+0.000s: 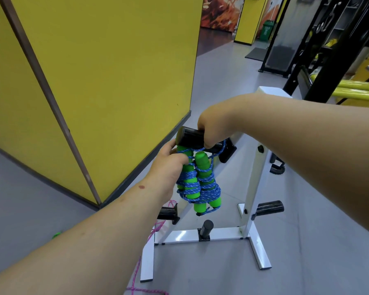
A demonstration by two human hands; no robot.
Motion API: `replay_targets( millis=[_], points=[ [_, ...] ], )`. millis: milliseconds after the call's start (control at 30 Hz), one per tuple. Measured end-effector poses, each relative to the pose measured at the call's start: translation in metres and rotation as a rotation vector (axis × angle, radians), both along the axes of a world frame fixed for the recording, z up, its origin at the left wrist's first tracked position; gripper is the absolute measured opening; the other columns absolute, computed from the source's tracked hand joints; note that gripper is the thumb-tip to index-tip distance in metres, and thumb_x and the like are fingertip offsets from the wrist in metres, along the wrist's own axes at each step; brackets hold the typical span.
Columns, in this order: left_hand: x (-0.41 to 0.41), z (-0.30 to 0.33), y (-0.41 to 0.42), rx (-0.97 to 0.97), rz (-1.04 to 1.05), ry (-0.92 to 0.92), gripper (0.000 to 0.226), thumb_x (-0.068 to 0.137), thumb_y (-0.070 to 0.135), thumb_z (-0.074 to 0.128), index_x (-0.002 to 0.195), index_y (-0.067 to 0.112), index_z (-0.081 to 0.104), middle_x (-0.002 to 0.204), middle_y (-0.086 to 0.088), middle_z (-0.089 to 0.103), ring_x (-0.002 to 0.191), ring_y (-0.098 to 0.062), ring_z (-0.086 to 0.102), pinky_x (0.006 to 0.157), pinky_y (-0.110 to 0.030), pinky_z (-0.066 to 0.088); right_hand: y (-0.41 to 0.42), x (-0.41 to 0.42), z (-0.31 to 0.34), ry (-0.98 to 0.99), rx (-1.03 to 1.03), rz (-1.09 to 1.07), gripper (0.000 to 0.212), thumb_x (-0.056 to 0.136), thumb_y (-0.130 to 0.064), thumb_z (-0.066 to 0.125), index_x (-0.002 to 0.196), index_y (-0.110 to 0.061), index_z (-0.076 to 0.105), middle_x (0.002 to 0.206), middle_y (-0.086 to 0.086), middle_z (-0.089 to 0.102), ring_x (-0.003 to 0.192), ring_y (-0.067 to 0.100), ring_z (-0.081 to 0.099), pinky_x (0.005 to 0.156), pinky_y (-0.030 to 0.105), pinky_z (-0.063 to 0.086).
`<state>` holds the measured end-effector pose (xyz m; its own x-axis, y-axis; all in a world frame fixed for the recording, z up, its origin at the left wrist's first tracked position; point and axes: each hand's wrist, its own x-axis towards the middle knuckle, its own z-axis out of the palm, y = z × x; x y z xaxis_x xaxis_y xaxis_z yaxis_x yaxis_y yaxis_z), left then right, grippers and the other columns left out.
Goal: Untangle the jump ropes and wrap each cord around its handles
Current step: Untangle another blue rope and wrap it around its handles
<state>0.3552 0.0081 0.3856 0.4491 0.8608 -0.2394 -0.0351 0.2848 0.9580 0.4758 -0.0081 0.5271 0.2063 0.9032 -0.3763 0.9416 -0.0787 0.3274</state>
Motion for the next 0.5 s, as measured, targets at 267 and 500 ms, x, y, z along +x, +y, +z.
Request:
replay_targets(
  millis=[267, 500],
  points=[
    [-0.025, 0.011, -0.010, 0.290, 0.045, 0.194, 0.073, 0.089, 0.008, 0.053, 0.154, 0.036, 0.037, 0.153, 0.002, 0.046, 0.127, -0.013, 0.050, 0.086, -0.029, 0.043, -0.032, 0.004, -0.026, 0.169, 0.336, 0.112, 0.023, 0.081, -0.026, 0.061, 0.084, -0.017, 0.040, 0.093, 0.004, 0.049, 0.087, 0.026, 0.055, 0.069, 0.035, 0.047],
    [-0.047, 0.042, -0.023, 0.871, -0.070, 0.717, 0.089, 0.084, 0.007, 0.052, 0.163, 0.029, 0.017, 0.162, 0.001, 0.033, 0.145, -0.022, 0.035, 0.111, -0.036, 0.037, -0.057, -0.021, -0.082, 0.276, 0.608, 0.143, 0.078, 0.078, -0.025, 0.056, 0.148, -0.003, 0.030, 0.144, 0.013, 0.042, 0.138, 0.032, 0.036, 0.115, 0.043, 0.032]
  ],
)
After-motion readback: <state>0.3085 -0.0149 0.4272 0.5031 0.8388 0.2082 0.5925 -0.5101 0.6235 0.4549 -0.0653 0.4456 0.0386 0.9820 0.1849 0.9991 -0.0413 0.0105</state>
